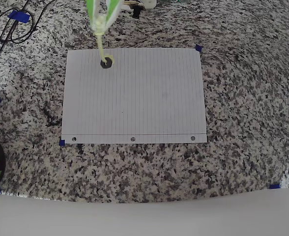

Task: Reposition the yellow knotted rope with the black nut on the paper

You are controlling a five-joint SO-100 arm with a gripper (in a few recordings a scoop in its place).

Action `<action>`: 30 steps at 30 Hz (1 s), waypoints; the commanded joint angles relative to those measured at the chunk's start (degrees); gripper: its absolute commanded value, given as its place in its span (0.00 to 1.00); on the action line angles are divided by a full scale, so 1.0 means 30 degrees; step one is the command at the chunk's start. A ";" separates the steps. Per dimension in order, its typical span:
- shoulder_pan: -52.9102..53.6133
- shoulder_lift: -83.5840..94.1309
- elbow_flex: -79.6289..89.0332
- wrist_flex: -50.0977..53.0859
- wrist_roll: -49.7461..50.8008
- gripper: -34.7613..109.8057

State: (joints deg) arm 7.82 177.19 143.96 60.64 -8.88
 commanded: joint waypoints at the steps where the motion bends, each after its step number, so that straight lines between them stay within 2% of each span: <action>1: -0.1230 -0.0088 -0.0059 -0.0352 0.0820 0.24; 11: -0.4687 0.1465 0.4248 -0.0264 0.6064 0.24; 19: -0.7324 0.0205 0.4687 0.0000 0.7354 0.24; 23: -0.8145 -0.1172 0.5332 -0.0059 1.0605 0.24; 30: -0.9609 -0.3779 0.5303 -0.1611 1.2715 0.24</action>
State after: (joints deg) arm -19.78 168.31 160.05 58.18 27.60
